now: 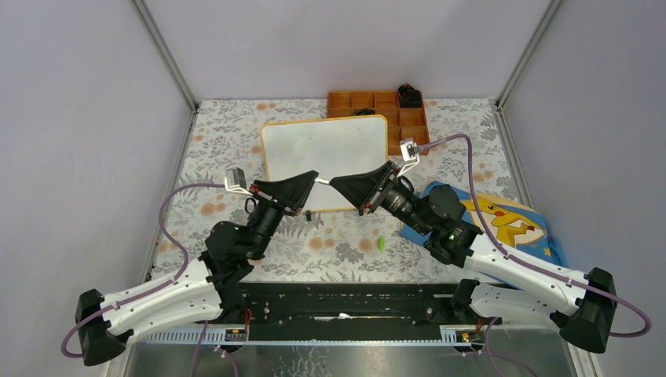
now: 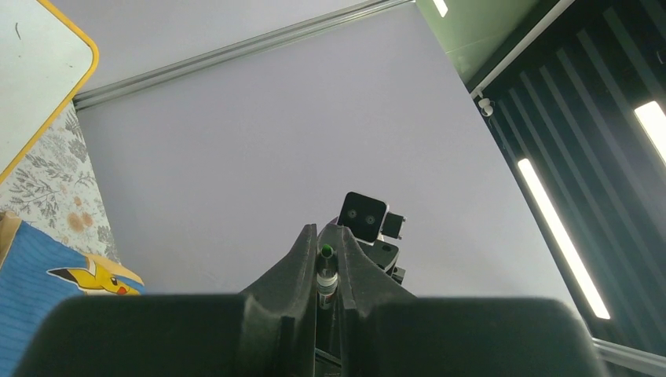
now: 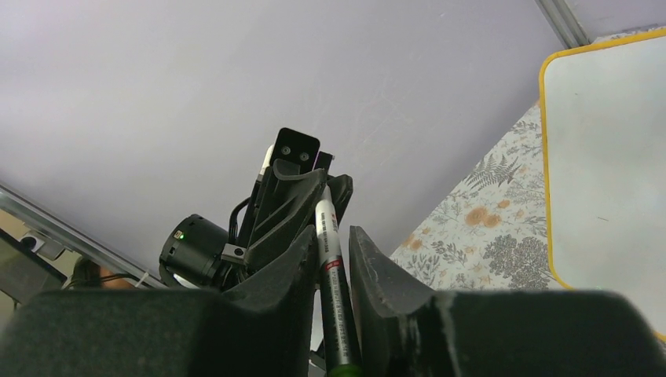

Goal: Write a sentence on the whiteboard
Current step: Move the whiteboard to the center of the board.

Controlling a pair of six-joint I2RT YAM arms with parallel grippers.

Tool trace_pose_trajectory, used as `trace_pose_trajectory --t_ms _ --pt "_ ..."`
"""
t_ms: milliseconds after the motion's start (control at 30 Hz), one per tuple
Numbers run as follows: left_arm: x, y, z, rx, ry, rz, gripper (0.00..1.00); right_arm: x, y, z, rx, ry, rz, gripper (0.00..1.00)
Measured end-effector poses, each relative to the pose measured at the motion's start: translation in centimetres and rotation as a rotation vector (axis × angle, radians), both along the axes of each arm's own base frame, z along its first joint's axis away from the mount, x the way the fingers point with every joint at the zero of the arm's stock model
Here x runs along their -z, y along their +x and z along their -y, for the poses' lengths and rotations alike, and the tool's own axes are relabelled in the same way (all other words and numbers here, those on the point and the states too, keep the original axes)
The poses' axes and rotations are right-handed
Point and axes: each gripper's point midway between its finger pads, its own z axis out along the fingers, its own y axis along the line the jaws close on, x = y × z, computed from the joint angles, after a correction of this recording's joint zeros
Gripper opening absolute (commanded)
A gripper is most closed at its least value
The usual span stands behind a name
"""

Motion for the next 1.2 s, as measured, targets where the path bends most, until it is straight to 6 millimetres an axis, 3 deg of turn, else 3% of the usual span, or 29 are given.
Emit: trace_pose_trajectory --t_ms 233,433,567,700,833,1000,1100,1200 --pt "0.0 0.0 0.0 0.001 -0.003 -0.002 0.00 -0.2 -0.1 0.0 -0.007 0.008 -0.002 0.19" --pt "0.0 0.0 0.1 0.007 -0.014 -0.009 0.00 -0.3 -0.2 0.0 -0.011 0.013 -0.003 0.00" --pt "0.0 0.0 0.1 0.009 -0.017 -0.013 0.22 -0.3 -0.2 0.0 -0.009 0.014 -0.002 0.00" --pt "0.3 0.0 0.1 0.009 -0.005 -0.018 0.61 -0.3 -0.1 0.0 -0.006 0.014 -0.003 0.00" --pt "1.0 -0.1 -0.2 0.000 0.024 -0.030 0.85 -0.2 0.1 0.2 0.010 0.007 -0.003 0.00" --pt "1.6 -0.4 -2.2 -0.059 0.086 -0.040 0.96 0.7 0.7 2.1 0.104 -0.083 0.007 0.00" --pt "2.4 -0.2 -4.3 -0.145 0.219 -0.051 0.99 0.7 1.4 4.2 0.201 -0.164 0.026 0.00" --pt "1.8 0.2 -6.5 -0.253 0.405 -0.047 0.99 0.5 2.3 6.4 0.308 -0.253 0.050 0.00"
